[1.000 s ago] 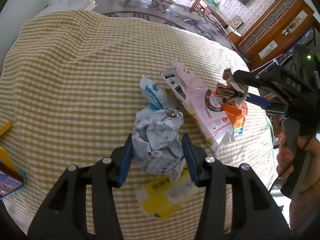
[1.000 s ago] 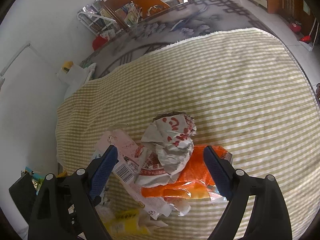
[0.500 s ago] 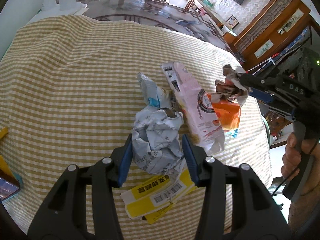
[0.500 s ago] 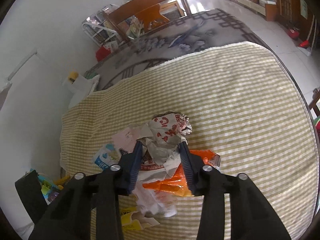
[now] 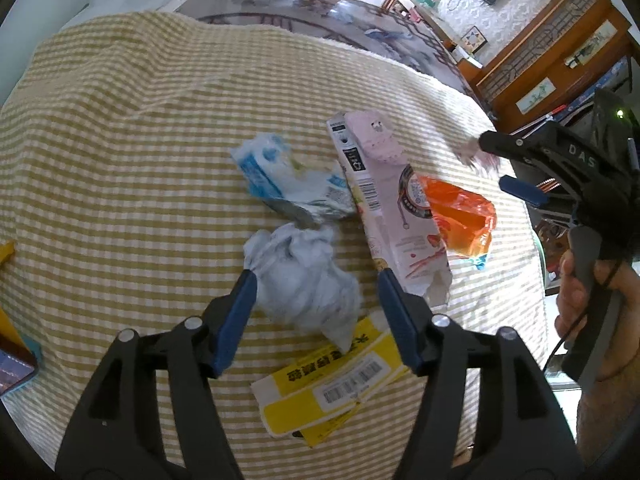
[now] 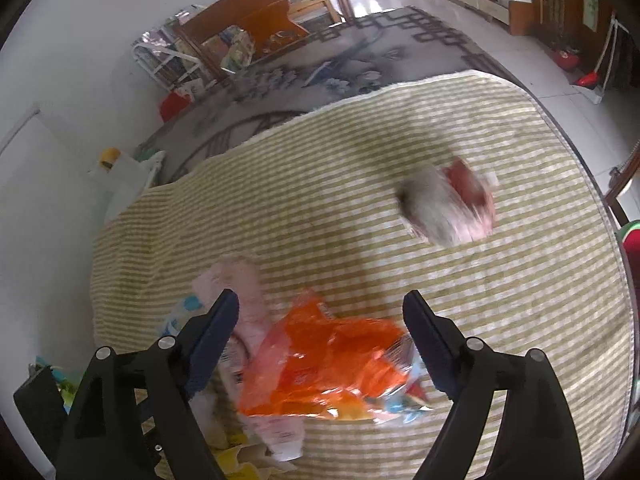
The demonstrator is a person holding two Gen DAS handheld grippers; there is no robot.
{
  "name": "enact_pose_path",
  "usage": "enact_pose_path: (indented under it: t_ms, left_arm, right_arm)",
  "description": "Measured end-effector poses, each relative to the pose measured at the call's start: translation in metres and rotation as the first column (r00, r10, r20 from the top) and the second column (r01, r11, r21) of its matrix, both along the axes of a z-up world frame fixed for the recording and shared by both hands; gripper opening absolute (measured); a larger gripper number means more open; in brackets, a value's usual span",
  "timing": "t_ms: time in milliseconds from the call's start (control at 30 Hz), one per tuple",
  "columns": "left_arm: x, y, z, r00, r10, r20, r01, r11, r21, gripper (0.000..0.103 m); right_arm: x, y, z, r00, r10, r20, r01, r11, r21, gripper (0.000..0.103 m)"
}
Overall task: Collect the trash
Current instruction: 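Grasp the orange plastic snack bag with the right tool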
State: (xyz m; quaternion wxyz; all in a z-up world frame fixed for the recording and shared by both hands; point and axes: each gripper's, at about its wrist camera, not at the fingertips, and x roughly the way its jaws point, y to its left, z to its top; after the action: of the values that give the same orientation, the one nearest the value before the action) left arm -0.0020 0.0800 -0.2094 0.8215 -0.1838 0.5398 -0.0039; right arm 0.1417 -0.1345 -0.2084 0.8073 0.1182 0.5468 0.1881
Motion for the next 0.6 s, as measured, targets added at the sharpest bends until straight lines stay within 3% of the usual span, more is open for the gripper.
enact_pose_path:
  t_ms: [100, 233, 367, 500, 600]
  left_arm:
    - [0.000, 0.002, -0.007, 1.000, 0.010, -0.017, -0.010, 1.000, -0.009, 0.061]
    - [0.005, 0.003, -0.013, 1.000, 0.013, -0.009, -0.013, 0.999, -0.036, 0.061]
    - [0.010, -0.004, -0.008, 1.000, -0.015, 0.012, 0.016, 0.999, -0.032, 0.048]
    - [0.007, -0.003, -0.006, 0.999, -0.020, 0.030, 0.022, 0.998, -0.060, 0.046]
    - [0.006, 0.003, -0.009, 1.000, -0.008, 0.024, 0.010, 0.997, -0.074, 0.046]
  right_arm:
    - [-0.002, 0.001, 0.004, 1.000, 0.015, 0.013, -0.015, 1.000, -0.012, 0.081]
    - [-0.017, 0.029, 0.018, 0.984, 0.161, 0.080, -0.155, 0.985, -0.075, 0.081]
    - [-0.029, 0.041, 0.016, 0.965, 0.244, 0.096, -0.232, 0.965, -0.121, 0.086]
    - [-0.026, 0.020, 0.001, 0.984, 0.170, 0.057, -0.163, 0.980, -0.118, 0.087]
    - [-0.019, -0.003, -0.015, 0.997, 0.068, -0.019, -0.069, 0.997, -0.037, 0.088]
